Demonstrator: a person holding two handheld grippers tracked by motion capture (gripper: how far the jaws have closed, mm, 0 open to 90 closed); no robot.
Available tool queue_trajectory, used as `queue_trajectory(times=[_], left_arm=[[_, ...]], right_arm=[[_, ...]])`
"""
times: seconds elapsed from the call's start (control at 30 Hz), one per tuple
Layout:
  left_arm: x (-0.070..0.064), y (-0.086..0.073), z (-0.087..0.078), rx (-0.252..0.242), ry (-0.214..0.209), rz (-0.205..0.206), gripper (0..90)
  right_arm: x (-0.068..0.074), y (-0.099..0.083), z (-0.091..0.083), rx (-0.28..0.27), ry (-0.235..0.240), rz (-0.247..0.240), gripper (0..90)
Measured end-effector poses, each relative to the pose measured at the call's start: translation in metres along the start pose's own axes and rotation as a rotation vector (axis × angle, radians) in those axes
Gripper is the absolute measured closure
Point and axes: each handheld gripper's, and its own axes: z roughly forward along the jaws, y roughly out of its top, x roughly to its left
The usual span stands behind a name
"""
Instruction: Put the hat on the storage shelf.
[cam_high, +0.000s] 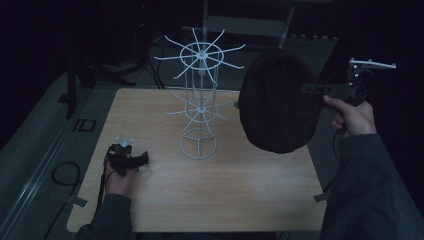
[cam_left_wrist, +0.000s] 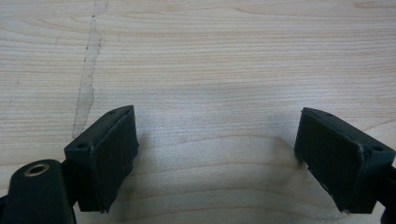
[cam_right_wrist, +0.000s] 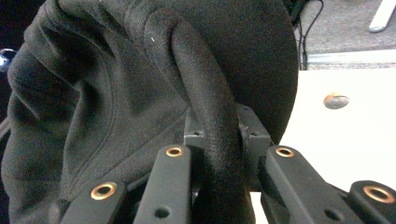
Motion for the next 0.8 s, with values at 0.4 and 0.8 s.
queue_trajectory(times=[0.4, 0.8], left_arm=[[-0.001, 0.001, 0.001, 0.000, -0.001, 0.000, 14.2], [-0.001, 0.001, 0.001, 0.001, -0.002, 0.002, 14.2]], right_arm=[[0.006, 0.006, 0.001, -0.034, 0.033, 0.027, 77.6], [0.018, 0.014, 0.023, -0.045, 0.077, 0.048, 77.5]])
